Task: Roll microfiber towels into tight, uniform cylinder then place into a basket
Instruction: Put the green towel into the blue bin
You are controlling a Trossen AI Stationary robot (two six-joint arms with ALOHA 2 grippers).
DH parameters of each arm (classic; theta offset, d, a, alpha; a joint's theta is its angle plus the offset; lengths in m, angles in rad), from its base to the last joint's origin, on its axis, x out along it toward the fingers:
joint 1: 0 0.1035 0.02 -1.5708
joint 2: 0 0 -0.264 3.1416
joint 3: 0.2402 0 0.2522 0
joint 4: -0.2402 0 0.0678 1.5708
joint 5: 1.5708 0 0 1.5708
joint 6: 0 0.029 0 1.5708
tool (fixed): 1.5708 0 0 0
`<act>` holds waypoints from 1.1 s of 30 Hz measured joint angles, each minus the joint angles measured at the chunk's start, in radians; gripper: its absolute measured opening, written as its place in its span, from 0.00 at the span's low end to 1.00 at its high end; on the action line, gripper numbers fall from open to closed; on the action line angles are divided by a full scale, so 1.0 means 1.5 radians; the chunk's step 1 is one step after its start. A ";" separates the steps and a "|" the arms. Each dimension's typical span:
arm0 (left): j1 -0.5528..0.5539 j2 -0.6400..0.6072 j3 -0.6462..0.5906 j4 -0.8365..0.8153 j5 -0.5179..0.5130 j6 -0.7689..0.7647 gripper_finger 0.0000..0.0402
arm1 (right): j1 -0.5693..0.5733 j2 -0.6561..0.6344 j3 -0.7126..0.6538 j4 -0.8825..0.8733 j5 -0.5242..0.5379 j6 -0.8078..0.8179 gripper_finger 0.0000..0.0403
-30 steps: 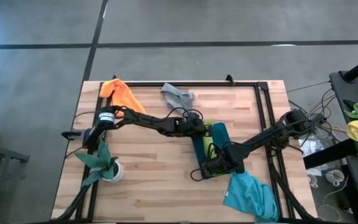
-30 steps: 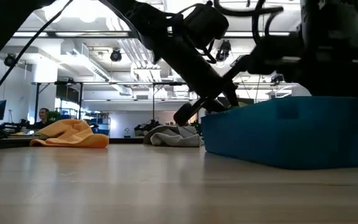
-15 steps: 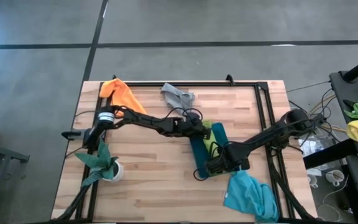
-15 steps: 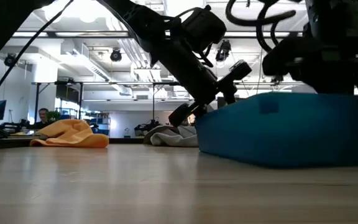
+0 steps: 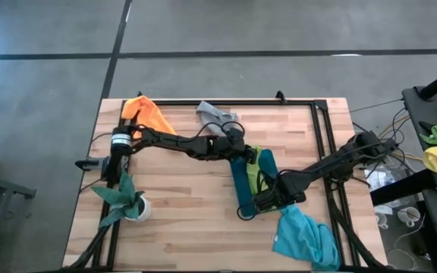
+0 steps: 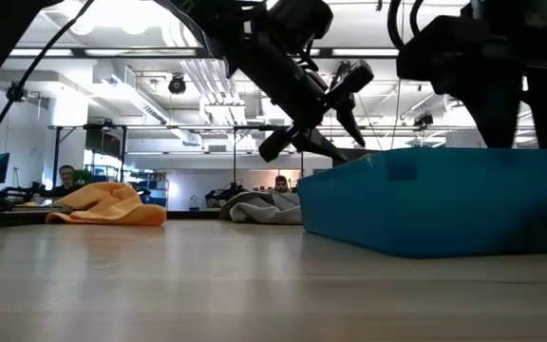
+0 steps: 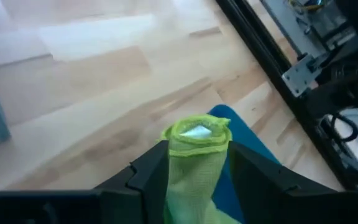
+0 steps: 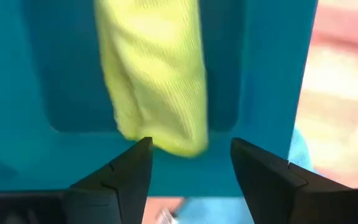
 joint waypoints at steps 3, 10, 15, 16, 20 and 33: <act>0.013 -0.018 0.000 -0.027 0.014 0.049 0.37 | -0.013 -0.011 0.017 0.008 0.103 -0.046 0.52; 0.021 -0.135 -0.059 -0.054 -0.026 0.188 0.37 | -0.092 -0.013 -0.003 0.049 0.224 -0.235 0.50; 0.017 -0.281 -0.239 -0.003 -0.078 0.191 0.37 | -0.176 -0.013 -0.044 0.134 0.238 -0.363 0.50; 0.017 -0.313 -0.284 0.016 -0.078 0.190 0.37 | -0.194 -0.013 -0.053 0.156 0.238 -0.388 0.50; 0.014 -0.433 -0.453 0.100 -0.070 0.165 0.37 | -0.252 -0.007 -0.089 0.229 0.238 -0.471 0.50; 0.000 -0.640 -0.650 0.166 -0.056 0.174 0.37 | -0.320 -0.005 -0.120 0.226 0.131 -0.673 0.50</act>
